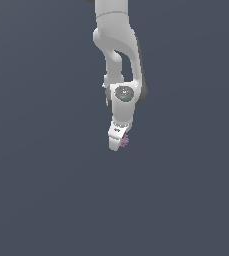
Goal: Pick up the object and move it to a goal position.
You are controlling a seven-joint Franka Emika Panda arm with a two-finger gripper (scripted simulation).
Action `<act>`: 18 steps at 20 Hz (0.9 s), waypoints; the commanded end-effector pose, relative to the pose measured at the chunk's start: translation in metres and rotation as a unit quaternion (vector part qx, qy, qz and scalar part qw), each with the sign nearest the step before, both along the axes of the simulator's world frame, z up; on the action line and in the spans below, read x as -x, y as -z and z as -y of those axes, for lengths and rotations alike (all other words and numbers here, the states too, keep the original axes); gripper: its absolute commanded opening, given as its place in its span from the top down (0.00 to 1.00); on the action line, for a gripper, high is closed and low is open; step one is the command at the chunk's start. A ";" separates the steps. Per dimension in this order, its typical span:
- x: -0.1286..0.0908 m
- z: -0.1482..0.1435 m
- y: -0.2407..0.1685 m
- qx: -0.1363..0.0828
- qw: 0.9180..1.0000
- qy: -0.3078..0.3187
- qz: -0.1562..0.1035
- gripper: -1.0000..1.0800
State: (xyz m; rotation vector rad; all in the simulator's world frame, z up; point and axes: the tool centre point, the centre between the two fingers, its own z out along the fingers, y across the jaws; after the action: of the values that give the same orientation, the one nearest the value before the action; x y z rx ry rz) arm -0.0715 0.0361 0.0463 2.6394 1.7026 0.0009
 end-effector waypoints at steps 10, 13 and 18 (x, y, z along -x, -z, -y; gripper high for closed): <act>-0.058 -0.021 -0.021 -0.001 1.000 0.000 0.000 1.00; -0.077 -0.028 -0.027 -0.001 1.000 0.000 0.000 1.00; -0.105 -0.037 -0.036 -0.001 1.000 0.000 0.000 1.00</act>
State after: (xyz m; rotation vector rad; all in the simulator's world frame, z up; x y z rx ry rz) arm 0.0252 0.0706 0.0797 2.6402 1.7034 0.0016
